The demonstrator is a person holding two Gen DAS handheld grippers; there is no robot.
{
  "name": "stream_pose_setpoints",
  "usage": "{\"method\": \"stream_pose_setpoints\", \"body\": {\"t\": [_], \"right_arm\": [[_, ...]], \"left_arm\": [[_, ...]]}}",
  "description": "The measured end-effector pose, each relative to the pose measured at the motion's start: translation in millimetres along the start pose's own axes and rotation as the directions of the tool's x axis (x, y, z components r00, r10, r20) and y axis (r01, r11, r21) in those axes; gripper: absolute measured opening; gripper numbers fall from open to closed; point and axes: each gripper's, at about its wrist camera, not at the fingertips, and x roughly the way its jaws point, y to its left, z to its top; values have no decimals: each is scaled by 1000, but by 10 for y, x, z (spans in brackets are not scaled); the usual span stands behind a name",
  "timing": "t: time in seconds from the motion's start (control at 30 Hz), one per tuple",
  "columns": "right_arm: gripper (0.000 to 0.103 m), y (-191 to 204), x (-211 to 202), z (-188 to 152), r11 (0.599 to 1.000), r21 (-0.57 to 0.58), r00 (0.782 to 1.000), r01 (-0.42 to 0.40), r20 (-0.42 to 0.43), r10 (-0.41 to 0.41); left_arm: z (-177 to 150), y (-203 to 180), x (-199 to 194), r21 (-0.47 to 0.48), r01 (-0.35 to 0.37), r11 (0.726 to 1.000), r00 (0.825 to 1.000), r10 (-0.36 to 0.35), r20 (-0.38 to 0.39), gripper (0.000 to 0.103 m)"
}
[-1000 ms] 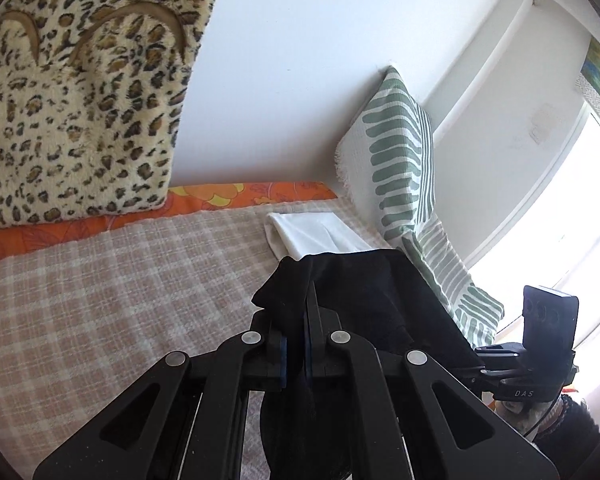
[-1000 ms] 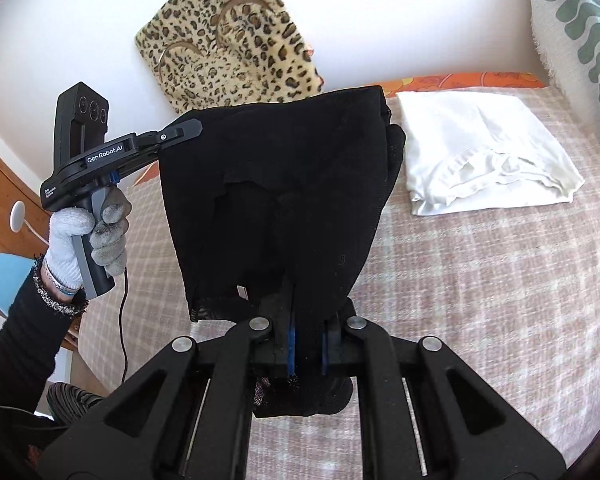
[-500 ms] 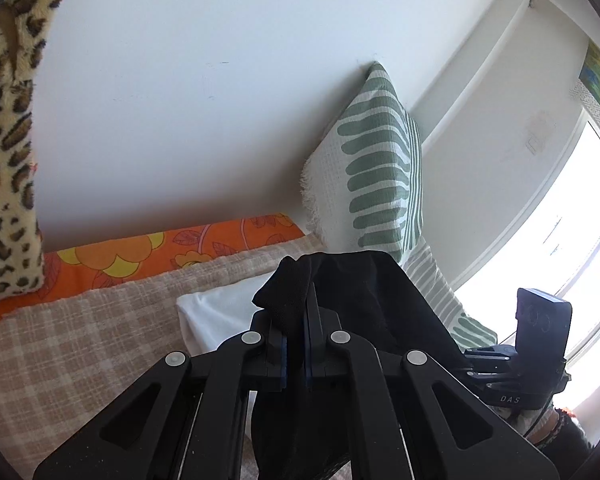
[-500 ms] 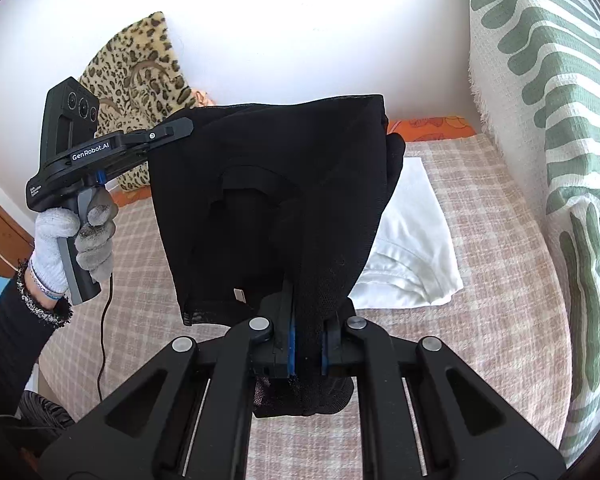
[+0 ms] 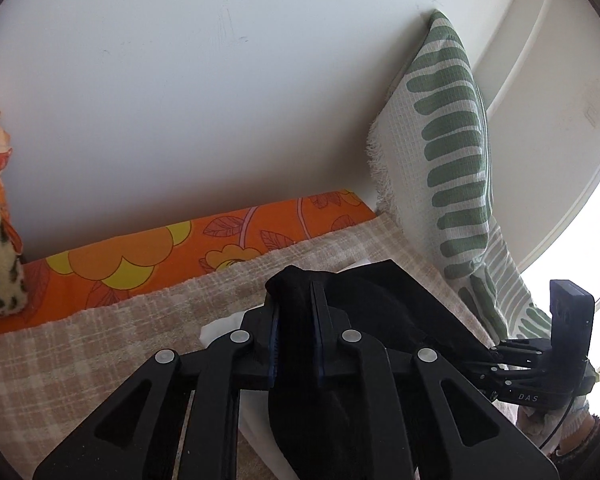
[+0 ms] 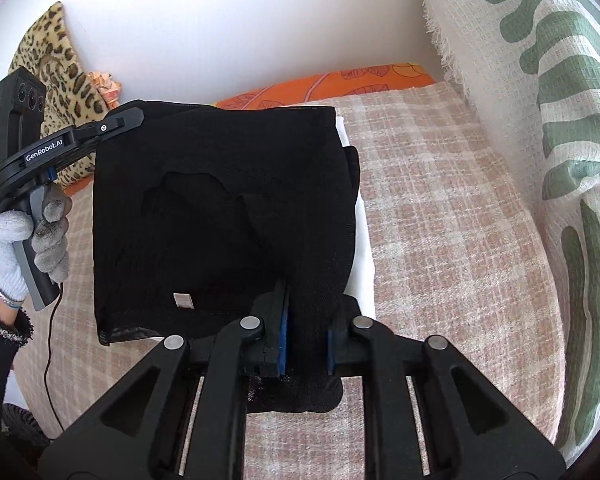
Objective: Fold small clothes
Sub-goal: 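Lower the folded top onto the white cloth and open the right tool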
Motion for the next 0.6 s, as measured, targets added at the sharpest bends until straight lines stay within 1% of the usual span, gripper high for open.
{"method": "stream_pose_setpoints", "body": {"t": [0.03, 0.07, 0.1, 0.13, 0.17, 0.2, 0.27, 0.33, 0.4, 0.47, 0.6], "right_arm": [[33, 3, -21, -11, 1000, 0, 1000, 18, 8, -18], [43, 8, -50, -21, 999, 2, 999, 39, 17, -39], [45, 12, -92, -23, 999, 5, 998, 51, 27, -51], [47, 19, -141, -31, 998, 9, 997, 61, 37, -61], [50, 22, -189, -32, 997, 18, 996, 74, 46, -75], [51, 32, -245, -40, 996, 25, 995, 87, 53, -88], [52, 77, -382, -47, 994, 36, 991, 101, 79, -104], [54, 131, -535, -71, 993, 62, 989, 98, 109, -104], [58, 206, -676, -116, 992, 80, 985, 101, 131, -111], [59, 301, -809, -179, 989, 82, 979, 122, 151, -134], [59, 498, -1104, -311, 984, 89, 964, 156, 203, -171]], "left_arm": [[17, 11, -13, -5, -7, 1000, 1000, 7, 4, 23], [29, 8, -45, 7, -30, 1000, 999, 29, 19, 30], [34, -5, -85, 23, -57, 998, 998, 56, 33, 38], [43, -17, -131, 32, -63, 997, 997, 62, 41, 40], [39, -27, -180, 31, -53, 998, 998, 52, 38, 45], [33, -47, -229, 34, -39, 999, 999, 38, 28, 51], [5, -126, -346, 57, -46, 997, 999, 45, 22, 60], [-39, -212, -509, 83, -38, 996, 999, 36, 25, 61], [-100, -264, -693, 83, -31, 996, 999, 29, 27, 68], [-178, -305, -888, 84, -27, 996, 999, 24, 33, 72], [-365, -411, -1282, 116, -45, 992, 999, 42, 26, 72]]}}
